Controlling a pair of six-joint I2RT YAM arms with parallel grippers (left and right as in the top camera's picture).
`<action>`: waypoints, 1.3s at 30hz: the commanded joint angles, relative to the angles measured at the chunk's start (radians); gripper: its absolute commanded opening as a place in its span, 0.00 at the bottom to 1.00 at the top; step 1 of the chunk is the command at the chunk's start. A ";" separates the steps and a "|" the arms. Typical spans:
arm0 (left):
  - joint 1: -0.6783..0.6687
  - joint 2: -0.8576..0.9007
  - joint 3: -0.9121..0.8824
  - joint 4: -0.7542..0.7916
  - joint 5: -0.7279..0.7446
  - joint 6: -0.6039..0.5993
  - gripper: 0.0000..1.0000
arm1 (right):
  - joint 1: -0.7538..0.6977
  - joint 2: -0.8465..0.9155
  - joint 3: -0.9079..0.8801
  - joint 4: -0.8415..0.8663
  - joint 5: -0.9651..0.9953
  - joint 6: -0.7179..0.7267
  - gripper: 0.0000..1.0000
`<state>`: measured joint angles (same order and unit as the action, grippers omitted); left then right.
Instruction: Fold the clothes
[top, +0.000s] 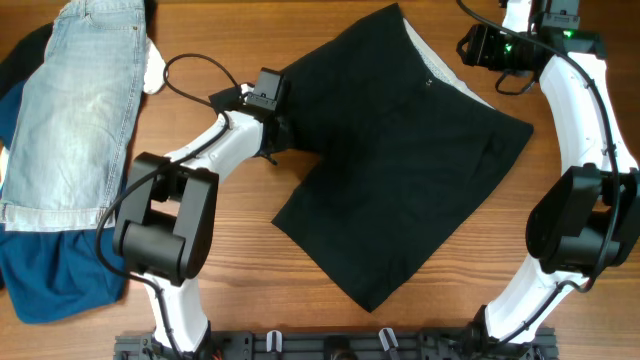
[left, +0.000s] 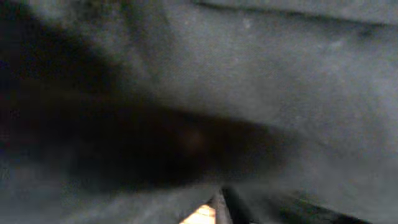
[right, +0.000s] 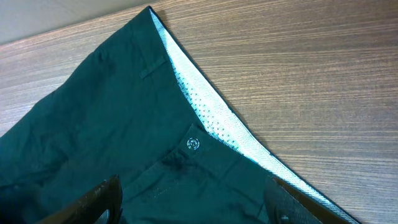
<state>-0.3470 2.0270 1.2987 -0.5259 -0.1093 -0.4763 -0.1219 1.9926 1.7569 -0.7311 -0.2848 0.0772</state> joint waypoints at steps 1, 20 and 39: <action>0.004 0.040 0.006 -0.030 0.016 -0.003 0.04 | 0.008 0.013 0.003 0.004 -0.008 0.001 0.73; 0.013 -0.031 0.070 -0.287 0.132 0.054 0.38 | 0.013 0.013 0.003 -0.010 -0.023 0.004 0.74; 0.036 0.167 0.038 0.105 -0.008 0.133 0.07 | 0.013 0.013 0.003 0.006 -0.024 0.004 0.74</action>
<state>-0.3321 2.1010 1.3720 -0.4206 -0.1253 -0.3683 -0.1139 1.9934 1.7565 -0.7307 -0.2890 0.0772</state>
